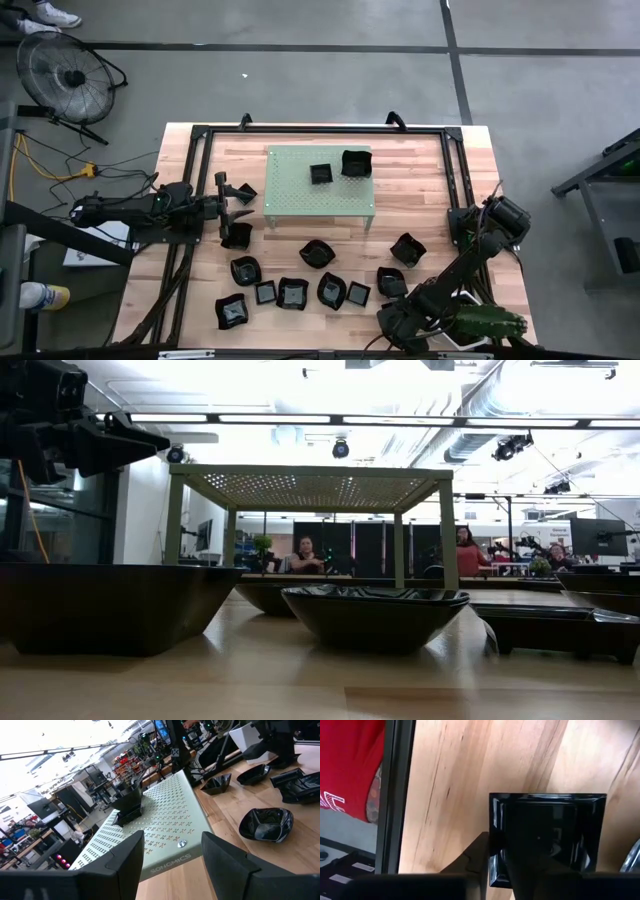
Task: Pick & Place Mini shaped plates
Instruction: Stack the square plate on top of the other square plate on the shelf
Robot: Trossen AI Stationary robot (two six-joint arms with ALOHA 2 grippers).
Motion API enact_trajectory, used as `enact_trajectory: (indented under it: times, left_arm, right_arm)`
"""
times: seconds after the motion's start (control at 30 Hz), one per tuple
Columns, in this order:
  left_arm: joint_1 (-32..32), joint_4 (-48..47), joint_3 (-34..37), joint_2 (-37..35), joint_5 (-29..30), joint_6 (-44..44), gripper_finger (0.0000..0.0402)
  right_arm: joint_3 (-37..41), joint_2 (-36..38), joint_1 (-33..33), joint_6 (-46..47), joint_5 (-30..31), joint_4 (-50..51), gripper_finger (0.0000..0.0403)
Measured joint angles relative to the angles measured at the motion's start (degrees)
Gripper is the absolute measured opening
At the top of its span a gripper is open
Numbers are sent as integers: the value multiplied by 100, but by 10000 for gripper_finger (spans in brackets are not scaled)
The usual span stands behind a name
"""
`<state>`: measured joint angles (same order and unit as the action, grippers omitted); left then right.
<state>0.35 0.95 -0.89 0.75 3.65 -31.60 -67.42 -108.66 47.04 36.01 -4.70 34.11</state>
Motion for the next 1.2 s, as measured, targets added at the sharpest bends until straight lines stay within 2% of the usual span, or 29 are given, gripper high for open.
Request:
enact_trajectory:
  times: [0.43,0.77,1.2]
  left_arm:
    - [0,-2,-1,1,0,-1,193]
    - [1,-2,1,2,0,0,193]
    - [0,-2,0,0,-1,0,193]
  right_arm:
    - [-4,2,-2,20,-245,-127,4]
    - [-308,-9,1,-30,-220,132,0]
    - [-840,-9,1,-282,118,819,1]
